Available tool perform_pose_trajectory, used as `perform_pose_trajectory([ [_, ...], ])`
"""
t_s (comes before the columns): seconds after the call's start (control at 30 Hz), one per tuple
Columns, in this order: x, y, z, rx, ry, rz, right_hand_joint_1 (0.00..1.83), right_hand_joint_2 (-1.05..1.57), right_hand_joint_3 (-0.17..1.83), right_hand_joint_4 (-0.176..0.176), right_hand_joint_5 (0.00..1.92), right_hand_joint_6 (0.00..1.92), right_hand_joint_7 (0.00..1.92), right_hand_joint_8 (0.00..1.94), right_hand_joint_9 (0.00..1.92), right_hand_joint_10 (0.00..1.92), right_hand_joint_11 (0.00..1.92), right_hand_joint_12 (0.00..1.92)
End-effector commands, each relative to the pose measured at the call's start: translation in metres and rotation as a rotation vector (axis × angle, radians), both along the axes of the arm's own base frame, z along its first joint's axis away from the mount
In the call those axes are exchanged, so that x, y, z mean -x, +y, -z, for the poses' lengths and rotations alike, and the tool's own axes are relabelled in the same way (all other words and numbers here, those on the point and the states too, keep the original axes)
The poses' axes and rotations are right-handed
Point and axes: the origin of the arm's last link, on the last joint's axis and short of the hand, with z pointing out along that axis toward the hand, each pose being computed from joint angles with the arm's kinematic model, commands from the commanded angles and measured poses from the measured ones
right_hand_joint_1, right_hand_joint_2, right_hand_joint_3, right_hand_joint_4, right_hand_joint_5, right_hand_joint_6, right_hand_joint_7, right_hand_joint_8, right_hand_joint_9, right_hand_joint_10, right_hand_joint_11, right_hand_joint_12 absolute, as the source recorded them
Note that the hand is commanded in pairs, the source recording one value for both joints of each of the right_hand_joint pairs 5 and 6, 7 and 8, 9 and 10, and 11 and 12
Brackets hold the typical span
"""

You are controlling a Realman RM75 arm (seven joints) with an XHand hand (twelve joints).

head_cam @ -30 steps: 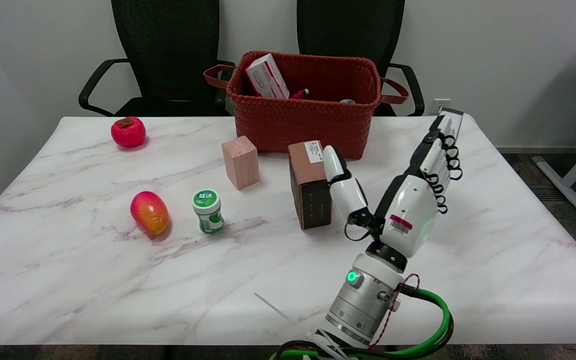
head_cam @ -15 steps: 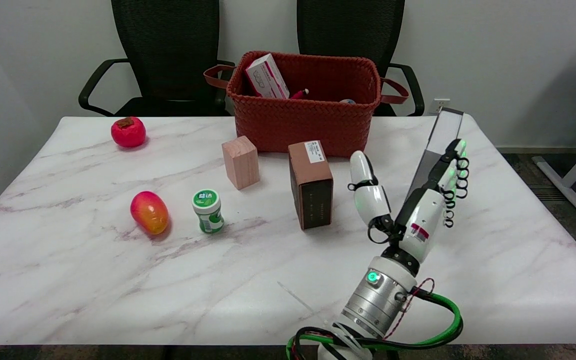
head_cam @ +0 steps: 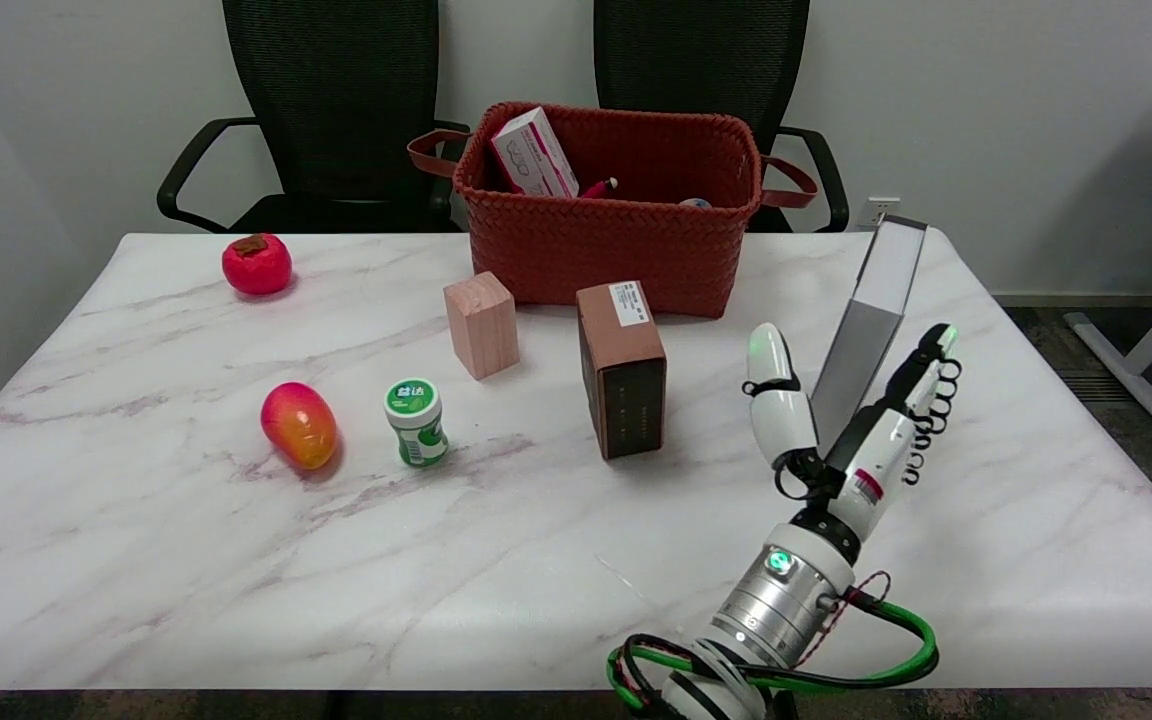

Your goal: Pick up the white book.

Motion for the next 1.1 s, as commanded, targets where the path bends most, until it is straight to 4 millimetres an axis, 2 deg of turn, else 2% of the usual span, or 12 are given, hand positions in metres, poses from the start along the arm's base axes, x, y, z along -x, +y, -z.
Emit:
perform_pose_trajectory([
  [0.03, 0.026, -0.001, -0.025, 0.057, -0.153, -0.008, 0.72, 0.75, 0.08, 0.0, 0.0, 0.0, 0.0, 0.0, 0.0, 0.0, 0.0, 0.0],
  [0.23, 0.028, -0.003, -0.033, 0.071, -0.16, -0.003, 0.75, 0.73, -0.02, 0.0, 0.0, 0.0, 0.0, 0.0, 0.0, 0.0, 0.0, 0.0],
  [0.4, 0.026, -0.011, -0.041, 0.079, -0.175, -0.01, 0.85, 0.73, -0.14, 0.0, 0.0, 0.0, 0.0, 0.0, 0.0, 0.0, 0.0, 0.0],
  [0.5, 0.025, -0.015, -0.043, 0.082, -0.187, -0.01, 0.9, 0.72, -0.14, 0.0, 0.0, 0.0, 0.0, 0.0, 0.0, 0.0, 0.0, 0.0],
  [1.1, 0.024, -0.042, -0.045, 0.059, -0.231, 0.042, 1.02, 0.66, 0.13, 0.0, 0.0, 0.0, 0.0, 0.0, 0.0, 0.0, 0.0, 0.0],
])
